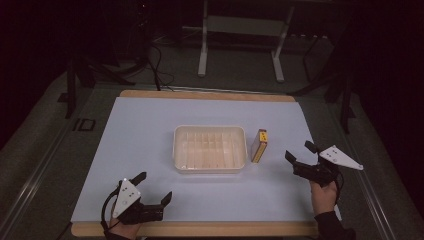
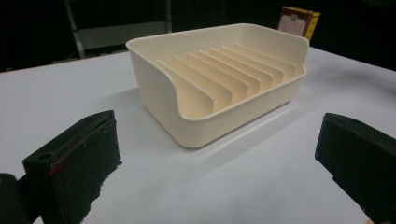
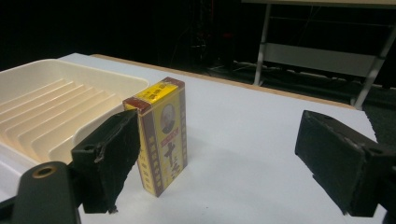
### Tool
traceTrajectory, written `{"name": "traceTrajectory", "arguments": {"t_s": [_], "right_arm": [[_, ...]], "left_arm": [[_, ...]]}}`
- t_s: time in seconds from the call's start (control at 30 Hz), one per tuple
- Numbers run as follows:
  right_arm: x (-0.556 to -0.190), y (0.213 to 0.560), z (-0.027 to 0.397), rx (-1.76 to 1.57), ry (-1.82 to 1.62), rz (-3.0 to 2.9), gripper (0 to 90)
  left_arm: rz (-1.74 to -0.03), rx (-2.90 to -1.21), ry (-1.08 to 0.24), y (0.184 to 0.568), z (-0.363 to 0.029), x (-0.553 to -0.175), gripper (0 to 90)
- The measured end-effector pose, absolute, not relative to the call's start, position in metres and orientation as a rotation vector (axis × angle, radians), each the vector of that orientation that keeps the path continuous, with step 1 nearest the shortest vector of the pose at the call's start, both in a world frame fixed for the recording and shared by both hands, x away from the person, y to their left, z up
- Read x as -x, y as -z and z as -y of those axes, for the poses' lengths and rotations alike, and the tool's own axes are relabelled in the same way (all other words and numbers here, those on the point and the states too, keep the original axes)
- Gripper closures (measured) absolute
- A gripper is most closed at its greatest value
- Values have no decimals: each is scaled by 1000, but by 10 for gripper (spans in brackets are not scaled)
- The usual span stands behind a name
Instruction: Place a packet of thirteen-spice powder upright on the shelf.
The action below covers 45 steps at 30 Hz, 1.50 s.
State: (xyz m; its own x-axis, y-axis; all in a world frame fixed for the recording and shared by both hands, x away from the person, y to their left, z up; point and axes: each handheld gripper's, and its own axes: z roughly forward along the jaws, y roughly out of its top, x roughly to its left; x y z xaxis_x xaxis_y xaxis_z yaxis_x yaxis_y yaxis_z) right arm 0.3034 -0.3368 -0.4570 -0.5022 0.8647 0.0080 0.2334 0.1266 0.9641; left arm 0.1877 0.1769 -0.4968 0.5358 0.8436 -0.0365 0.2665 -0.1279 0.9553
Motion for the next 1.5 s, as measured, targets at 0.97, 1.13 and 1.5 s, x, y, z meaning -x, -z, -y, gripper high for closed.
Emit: {"name": "traceTrajectory", "arguments": {"t_s": [0.97,1.13,1.5], "right_arm": [[-333,423,336,-1150,-1175,-2156,138],[-336,416,336,-1153,-1129,-2235,138],[-342,399,336,-1143,-993,-2382,132]], "left_arm": [[-941,-1665,-614,498,-178,-181,0],[-937,-1696,-626,498,-176,-179,0],[-960,-1695,-615,498,-176,-178,0]]}}
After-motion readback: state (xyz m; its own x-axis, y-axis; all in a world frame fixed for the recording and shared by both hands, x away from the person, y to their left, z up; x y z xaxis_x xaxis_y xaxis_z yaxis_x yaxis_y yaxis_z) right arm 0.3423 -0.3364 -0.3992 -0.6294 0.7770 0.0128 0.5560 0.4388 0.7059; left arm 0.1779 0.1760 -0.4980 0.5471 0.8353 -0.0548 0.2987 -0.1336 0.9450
